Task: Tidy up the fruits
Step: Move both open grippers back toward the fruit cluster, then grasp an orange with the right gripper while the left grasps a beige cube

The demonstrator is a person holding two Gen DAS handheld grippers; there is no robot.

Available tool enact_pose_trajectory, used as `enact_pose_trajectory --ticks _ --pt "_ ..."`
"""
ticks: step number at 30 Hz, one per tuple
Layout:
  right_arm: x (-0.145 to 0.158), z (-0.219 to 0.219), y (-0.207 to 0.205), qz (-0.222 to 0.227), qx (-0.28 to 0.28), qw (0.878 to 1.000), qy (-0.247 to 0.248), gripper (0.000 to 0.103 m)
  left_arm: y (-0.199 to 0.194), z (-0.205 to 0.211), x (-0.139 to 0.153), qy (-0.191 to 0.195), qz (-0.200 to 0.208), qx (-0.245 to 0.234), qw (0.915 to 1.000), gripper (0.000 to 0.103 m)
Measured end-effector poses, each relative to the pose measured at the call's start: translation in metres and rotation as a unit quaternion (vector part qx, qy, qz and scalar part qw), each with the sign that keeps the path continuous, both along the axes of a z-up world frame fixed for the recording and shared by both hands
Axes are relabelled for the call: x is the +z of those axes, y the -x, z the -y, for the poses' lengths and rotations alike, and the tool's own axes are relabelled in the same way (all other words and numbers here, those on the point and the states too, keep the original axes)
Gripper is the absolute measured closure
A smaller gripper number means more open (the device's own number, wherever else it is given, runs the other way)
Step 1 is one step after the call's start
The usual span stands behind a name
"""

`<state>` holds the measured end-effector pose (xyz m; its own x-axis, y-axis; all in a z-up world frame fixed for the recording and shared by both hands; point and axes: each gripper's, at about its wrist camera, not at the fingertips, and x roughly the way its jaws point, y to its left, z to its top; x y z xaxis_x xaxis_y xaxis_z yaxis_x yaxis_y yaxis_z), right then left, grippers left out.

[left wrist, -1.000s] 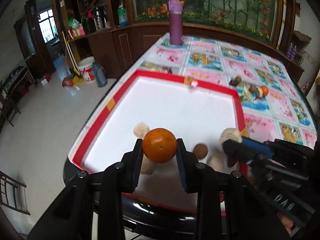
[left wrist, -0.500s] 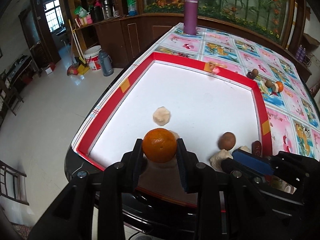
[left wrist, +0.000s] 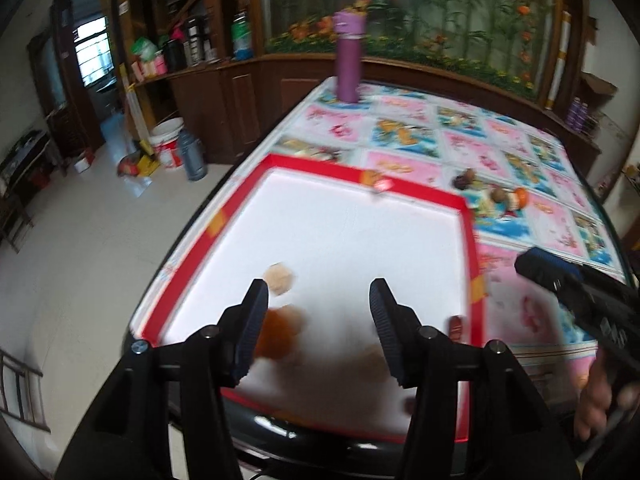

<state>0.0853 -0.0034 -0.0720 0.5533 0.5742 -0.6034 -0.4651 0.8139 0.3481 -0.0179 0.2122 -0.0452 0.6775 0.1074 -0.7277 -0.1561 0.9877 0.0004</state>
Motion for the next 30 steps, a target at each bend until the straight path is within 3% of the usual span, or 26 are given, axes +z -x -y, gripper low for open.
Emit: enact_pose_trajectory --ticks 7,15,24,26,30 --pt "-0.007 0.069 -0.045 -0.008 -0.091 0.996 0.022 0.074 -0.024 0.063 0.01 0.032 -0.008 -0.095 0.9949 0.046" --pt "-0.023 0.095 -0.111 -0.019 -0.129 0.989 0.064 0.074 -0.056 0.122 0.004 0.043 -0.033 -0.153 0.9867 0.046" --pt "-0.038 0.088 -0.15 -0.064 -0.101 0.992 0.051 0.074 -0.072 0.129 -0.003 0.045 -0.054 -0.155 0.9854 0.046" --pt "-0.041 0.08 -0.156 -0.066 -0.096 0.991 0.063 0.065 -0.074 0.129 -0.002 0.045 -0.054 -0.153 0.9857 0.046" --pt "-0.047 0.078 -0.16 -0.077 -0.099 0.991 0.055 0.069 -0.075 0.132 0.001 0.043 -0.056 -0.154 0.9855 0.046"
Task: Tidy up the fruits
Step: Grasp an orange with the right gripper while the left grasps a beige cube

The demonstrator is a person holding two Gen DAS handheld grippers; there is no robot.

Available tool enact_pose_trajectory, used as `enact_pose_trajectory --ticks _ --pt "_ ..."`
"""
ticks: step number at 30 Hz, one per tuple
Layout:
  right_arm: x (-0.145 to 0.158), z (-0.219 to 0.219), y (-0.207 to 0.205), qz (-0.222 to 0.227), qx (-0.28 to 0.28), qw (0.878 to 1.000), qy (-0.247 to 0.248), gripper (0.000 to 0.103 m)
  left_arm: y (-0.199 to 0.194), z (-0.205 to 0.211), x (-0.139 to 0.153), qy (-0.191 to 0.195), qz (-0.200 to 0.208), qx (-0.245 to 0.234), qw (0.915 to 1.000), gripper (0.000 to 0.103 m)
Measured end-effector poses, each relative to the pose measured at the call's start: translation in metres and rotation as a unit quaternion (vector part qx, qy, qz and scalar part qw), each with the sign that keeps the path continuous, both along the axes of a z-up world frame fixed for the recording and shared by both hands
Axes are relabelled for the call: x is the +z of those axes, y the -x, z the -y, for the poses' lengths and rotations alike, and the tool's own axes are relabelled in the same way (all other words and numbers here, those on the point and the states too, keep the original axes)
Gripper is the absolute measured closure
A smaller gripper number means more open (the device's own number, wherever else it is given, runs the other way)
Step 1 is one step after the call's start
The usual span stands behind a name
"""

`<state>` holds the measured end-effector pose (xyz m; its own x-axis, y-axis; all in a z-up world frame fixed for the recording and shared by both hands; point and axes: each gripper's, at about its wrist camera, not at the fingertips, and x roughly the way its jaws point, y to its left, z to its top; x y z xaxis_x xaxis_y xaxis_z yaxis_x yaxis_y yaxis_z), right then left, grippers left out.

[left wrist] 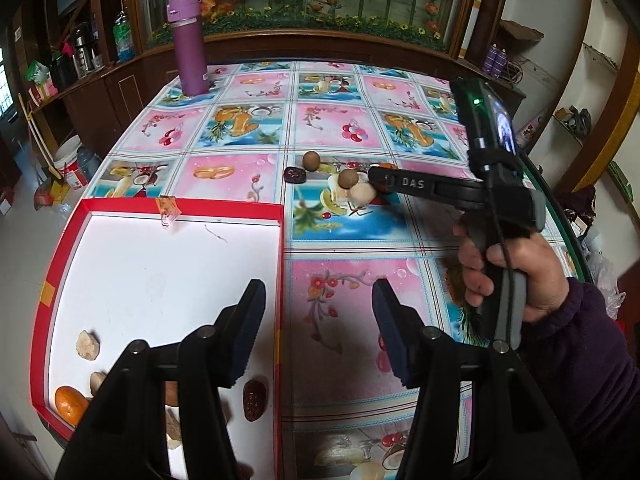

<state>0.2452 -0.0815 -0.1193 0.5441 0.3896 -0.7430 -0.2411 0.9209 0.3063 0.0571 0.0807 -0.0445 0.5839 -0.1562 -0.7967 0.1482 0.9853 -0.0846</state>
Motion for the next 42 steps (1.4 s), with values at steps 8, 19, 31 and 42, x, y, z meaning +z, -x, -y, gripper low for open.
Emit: enact_pose_trajectory --ticks 8,19,31,42 --pt "0.012 0.042 0.02 0.003 -0.036 0.998 -0.059 0.071 -0.018 0.02 -0.001 -0.019 0.008 -0.006 0.9998 0.046" --pt "0.024 0.087 0.029 0.024 -0.087 0.991 -0.095 0.071 -0.105 0.067 -0.045 -0.051 -0.026 0.018 0.9982 0.046" --pt "0.032 0.083 0.032 0.036 -0.083 0.99 -0.105 0.071 -0.137 0.074 -0.07 -0.038 -0.054 0.03 0.9973 0.068" --pt "0.03 0.079 0.034 0.042 -0.077 0.991 -0.096 0.071 -0.117 0.067 -0.048 -0.013 -0.028 0.022 0.9993 0.076"
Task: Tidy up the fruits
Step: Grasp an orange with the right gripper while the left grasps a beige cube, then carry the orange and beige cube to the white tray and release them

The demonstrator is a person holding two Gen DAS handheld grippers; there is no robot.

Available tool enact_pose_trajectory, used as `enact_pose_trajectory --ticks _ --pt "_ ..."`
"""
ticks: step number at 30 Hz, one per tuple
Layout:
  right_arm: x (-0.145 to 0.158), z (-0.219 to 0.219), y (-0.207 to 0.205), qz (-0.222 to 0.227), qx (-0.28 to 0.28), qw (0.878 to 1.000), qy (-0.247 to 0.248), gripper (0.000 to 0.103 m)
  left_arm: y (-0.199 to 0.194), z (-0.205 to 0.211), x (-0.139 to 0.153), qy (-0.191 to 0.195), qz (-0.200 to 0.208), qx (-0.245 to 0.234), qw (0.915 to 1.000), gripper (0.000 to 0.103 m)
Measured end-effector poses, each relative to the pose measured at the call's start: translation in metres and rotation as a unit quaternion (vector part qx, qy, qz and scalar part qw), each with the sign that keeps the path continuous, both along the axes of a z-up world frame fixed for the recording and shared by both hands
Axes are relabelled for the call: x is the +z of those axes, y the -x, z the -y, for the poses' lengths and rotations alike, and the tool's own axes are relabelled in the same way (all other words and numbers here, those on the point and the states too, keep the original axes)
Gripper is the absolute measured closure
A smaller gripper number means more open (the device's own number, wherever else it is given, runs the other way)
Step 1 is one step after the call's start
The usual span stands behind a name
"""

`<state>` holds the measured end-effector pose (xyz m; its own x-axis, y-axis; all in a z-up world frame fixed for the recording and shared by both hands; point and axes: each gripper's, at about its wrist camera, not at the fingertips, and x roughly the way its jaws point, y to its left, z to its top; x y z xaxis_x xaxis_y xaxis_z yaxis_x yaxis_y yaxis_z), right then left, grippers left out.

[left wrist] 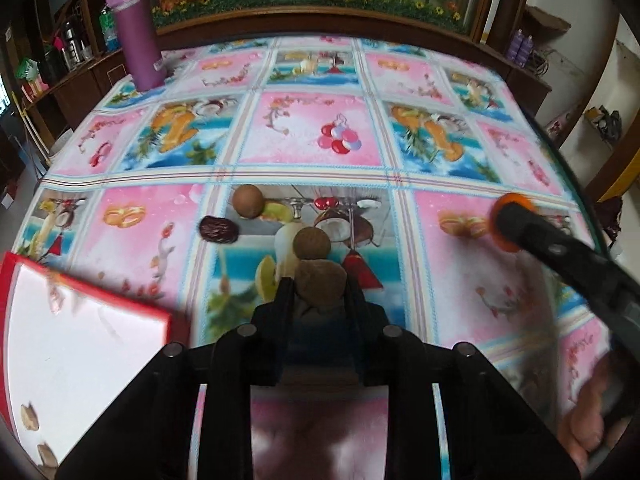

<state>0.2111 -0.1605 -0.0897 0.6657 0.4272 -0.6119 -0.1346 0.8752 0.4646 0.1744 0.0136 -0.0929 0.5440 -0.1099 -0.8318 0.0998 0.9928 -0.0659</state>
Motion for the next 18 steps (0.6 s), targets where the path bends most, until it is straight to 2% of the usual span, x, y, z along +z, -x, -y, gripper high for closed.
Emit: enact_pose_trajectory --ticks 6,9,14,18 --pt "0.002 -0.019 0.017 0.007 0.031 0.999 -0.022 0.071 0.063 -0.035 0.048 0.017 0.053 0.003 0.9985 0.076" --pt "0.005 -0.048 0.038 0.014 0.063 0.998 -0.018 0.071 0.093 -0.057 0.061 0.007 0.079 0.015 0.9968 0.076" --pt "0.019 -0.101 0.08 0.037 0.134 0.989 -0.042 0.071 0.131 -0.106 0.06 0.003 0.081 0.044 0.9957 0.076" --pt "0.026 -0.139 0.107 0.046 0.179 0.982 -0.04 0.071 0.157 -0.135 0.05 -0.026 0.083 0.068 0.9938 0.076"
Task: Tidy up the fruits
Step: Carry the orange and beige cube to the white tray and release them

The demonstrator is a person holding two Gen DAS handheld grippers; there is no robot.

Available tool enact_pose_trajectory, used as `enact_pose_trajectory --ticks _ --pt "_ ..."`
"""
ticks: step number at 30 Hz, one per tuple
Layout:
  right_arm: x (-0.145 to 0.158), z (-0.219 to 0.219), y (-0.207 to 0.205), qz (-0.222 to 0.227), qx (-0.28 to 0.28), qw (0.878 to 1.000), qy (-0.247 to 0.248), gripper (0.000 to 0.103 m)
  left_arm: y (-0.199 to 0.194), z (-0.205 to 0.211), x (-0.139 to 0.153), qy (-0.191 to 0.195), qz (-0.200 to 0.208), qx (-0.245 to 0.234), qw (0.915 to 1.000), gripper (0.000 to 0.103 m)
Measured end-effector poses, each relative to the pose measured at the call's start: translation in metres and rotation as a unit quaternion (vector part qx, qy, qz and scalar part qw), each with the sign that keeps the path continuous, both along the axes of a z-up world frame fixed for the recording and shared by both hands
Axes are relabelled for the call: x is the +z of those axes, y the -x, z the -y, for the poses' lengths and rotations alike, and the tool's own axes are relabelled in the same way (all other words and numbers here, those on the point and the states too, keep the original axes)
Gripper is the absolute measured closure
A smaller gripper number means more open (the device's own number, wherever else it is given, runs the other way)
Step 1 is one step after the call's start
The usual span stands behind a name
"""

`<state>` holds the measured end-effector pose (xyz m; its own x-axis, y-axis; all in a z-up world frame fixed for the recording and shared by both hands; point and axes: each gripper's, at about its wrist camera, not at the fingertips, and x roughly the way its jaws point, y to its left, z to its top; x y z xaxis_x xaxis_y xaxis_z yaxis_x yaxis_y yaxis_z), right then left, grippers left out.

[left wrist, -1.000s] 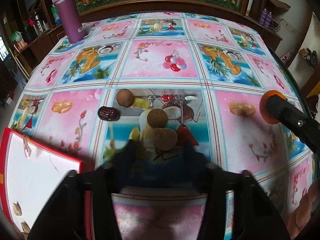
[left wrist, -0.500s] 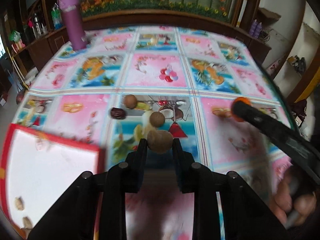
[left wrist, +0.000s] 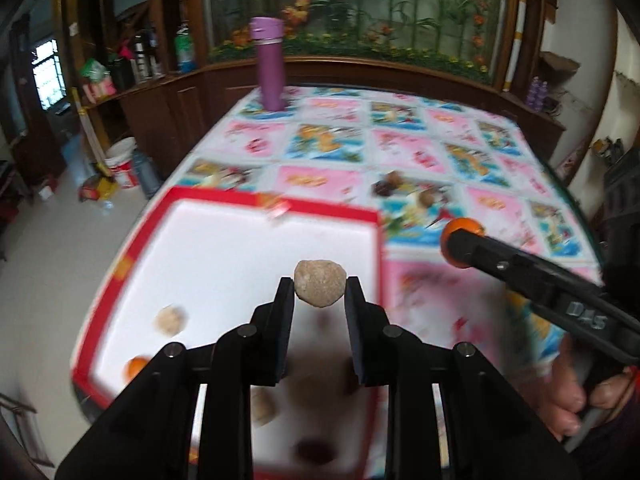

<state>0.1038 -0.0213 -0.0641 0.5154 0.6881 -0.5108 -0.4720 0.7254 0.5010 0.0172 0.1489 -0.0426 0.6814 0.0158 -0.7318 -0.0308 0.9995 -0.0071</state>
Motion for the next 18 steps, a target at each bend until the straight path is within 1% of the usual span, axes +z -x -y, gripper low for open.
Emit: enact_pose_trajectory --ticks 3,6,8,11,15,18 --pt "0.001 -0.026 0.018 0.016 0.023 0.999 0.018 0.071 0.016 -0.022 -0.008 -0.001 -0.005 0.013 0.9999 0.076" --pt "-0.005 -0.044 0.029 0.016 0.035 0.999 0.03 0.071 0.03 -0.041 -0.011 -0.013 0.003 0.034 0.9993 0.076" --pt "-0.011 -0.056 0.033 0.012 0.042 0.998 0.044 0.071 0.035 -0.05 -0.013 -0.008 0.004 0.04 0.9992 0.076" --pt "-0.018 -0.068 0.038 0.006 0.054 0.997 0.057 0.071 0.042 -0.058 -0.018 0.0 0.003 0.04 0.9992 0.076" --pt "-0.023 -0.085 0.049 0.012 0.065 0.995 0.078 0.071 0.045 -0.066 -0.028 0.001 -0.005 0.046 0.9989 0.076" --pt "-0.027 -0.095 0.055 0.014 0.075 0.993 0.091 0.071 0.048 -0.072 -0.031 0.004 -0.006 0.049 0.9988 0.076"
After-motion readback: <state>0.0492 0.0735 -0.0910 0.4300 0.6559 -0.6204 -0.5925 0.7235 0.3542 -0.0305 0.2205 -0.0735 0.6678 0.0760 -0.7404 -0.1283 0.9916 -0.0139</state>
